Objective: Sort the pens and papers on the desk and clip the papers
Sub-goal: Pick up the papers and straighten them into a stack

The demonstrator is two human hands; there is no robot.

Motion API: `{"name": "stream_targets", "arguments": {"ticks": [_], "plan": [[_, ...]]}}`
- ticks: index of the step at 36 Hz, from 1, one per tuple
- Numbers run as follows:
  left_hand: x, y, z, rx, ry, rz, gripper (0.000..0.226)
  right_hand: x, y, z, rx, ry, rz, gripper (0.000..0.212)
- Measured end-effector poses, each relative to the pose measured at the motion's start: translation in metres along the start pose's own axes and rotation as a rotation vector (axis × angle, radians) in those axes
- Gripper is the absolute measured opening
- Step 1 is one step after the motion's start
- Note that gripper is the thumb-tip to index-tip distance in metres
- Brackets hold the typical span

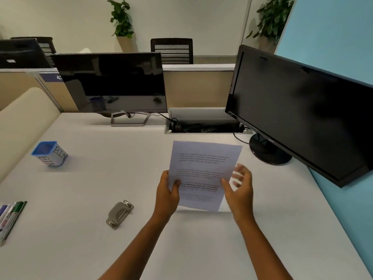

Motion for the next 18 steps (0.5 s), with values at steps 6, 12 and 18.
{"name": "stream_targets", "arguments": {"ticks": [6,12,18], "plan": [[0.011,-0.015,0.026,-0.305,-0.247,-0.133,0.020,0.043,-0.035,-0.045,0.467,0.311,0.098,0.108],[0.010,-0.024,0.045,-0.487,-0.466,-0.238,0.022,0.054,-0.040,-0.057,0.450,0.342,-0.305,0.029],[0.041,-0.024,0.019,-0.375,-0.449,0.075,0.065,0.052,-0.022,-0.041,0.227,0.097,-0.401,0.019]]}}
Point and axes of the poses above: each hand's wrist, its own y-axis away from the middle knuckle, its own x-axis out of the back of the hand, z = x × y, the point moved 1 cm from there along -y, towards the middle knuckle, and after that the axes turned 2 degrees about y, right-handed, at the moved point
